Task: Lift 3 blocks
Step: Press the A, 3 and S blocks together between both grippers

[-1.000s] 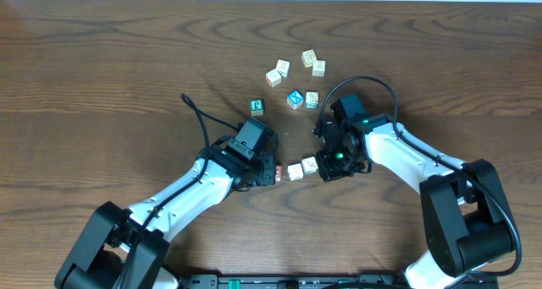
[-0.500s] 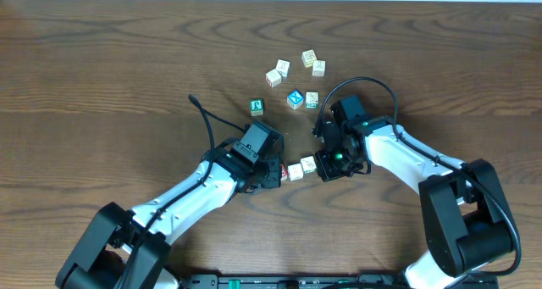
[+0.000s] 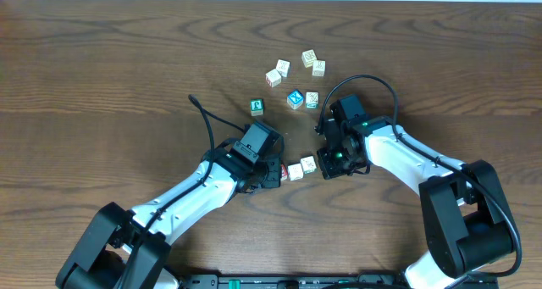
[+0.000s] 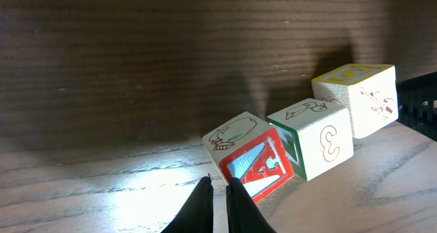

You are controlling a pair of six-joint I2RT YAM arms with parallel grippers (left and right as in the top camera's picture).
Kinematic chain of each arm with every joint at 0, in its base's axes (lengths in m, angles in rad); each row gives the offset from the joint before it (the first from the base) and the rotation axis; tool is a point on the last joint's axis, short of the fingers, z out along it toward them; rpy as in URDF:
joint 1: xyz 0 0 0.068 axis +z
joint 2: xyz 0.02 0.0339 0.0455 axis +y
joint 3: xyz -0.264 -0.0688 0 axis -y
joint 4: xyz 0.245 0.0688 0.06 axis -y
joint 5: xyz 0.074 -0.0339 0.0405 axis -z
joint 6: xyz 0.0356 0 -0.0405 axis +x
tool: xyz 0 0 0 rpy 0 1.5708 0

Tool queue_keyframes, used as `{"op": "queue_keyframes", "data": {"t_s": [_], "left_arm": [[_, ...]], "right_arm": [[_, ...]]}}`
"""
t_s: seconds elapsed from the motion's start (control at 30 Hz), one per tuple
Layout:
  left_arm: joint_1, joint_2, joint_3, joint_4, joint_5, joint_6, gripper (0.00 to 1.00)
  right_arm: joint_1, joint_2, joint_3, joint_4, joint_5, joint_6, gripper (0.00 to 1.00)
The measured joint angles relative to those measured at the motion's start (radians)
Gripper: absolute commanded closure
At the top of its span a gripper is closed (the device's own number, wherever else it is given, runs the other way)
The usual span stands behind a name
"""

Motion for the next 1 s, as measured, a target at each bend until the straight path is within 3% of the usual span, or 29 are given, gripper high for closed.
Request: {"op": "queue_keyframes", "data": {"t_s": [0.43, 1.0], "left_arm": [[0.000, 0.000, -0.001, -0.017, -0.046, -0.005, 0.90], [0.000, 0.002, -0.001, -0.004, -0.112, -0.124, 0.90]], "right_arm": [[0.000, 0.000, 0.000, 0.014, 0.005, 0.000, 0.99], [0.000, 0.000, 0.000, 0.095, -0.042, 0.001, 0.99]]}}
